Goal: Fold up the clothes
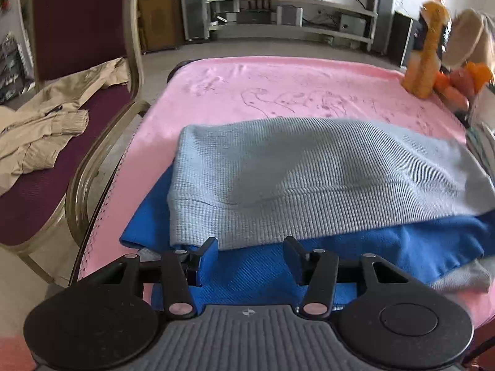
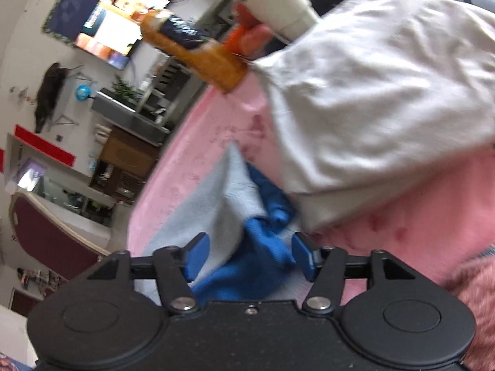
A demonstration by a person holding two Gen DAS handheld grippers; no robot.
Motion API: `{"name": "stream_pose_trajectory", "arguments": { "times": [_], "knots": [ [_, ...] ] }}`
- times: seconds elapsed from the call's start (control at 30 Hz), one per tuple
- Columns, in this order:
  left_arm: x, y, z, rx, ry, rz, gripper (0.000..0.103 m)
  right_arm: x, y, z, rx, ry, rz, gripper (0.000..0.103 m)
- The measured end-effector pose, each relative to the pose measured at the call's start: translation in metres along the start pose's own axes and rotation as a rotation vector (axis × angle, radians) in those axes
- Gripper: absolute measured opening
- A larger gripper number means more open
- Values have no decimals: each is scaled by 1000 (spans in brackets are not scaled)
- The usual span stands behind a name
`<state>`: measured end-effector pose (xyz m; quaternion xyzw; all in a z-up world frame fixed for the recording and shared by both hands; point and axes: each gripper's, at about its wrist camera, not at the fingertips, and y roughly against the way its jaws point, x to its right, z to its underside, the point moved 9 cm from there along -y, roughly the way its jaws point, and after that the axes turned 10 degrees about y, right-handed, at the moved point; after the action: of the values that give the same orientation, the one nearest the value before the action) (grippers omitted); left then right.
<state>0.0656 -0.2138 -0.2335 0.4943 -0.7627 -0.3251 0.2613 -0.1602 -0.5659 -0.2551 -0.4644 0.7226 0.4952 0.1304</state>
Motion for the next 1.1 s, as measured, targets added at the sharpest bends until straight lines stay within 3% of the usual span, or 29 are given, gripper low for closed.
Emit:
{"name": "stream_pose_trajectory", "arguments": {
  "times": [0.1,0.33,0.5,0.6,0.67,0.73,0.8,0.87,0.97,1.03,1.1],
  "knots": [
    [-1,-1,0,-5,11,0,52,10,-4,2,-15,-27,22,60],
    [-8,-6,-2,-22,33,-12,52,7,-33,9,-70,-6,48,73],
    [-6,-6,-1,-25,28,-12,52,-3,-42,7,-15,56,67,77],
    [-5,-7,-1,-26,24,-13,52,0,-44,5,32,-15,32,75],
    [-5,-7,-1,-25,24,-15,53,4,-45,5,49,-101,-24,60],
    [-6,-8,-1,-28,31,-15,53,5,-45,6,49,-183,-97,57],
    [-6,-9,-1,-34,38,-12,53,5,-48,3,55,-208,-114,58],
    [-6,-10,0,-38,36,-13,53,5,-52,-1,71,-202,-99,71],
    [-5,-11,1,-40,23,-20,53,0,-61,-4,92,-185,-80,77],
    [-5,-12,1,-42,20,-23,53,-3,-65,-3,109,-164,-56,77],
    [-6,-12,1,-43,21,-25,53,-5,-68,-3,138,-124,-26,68]
  ]
}}
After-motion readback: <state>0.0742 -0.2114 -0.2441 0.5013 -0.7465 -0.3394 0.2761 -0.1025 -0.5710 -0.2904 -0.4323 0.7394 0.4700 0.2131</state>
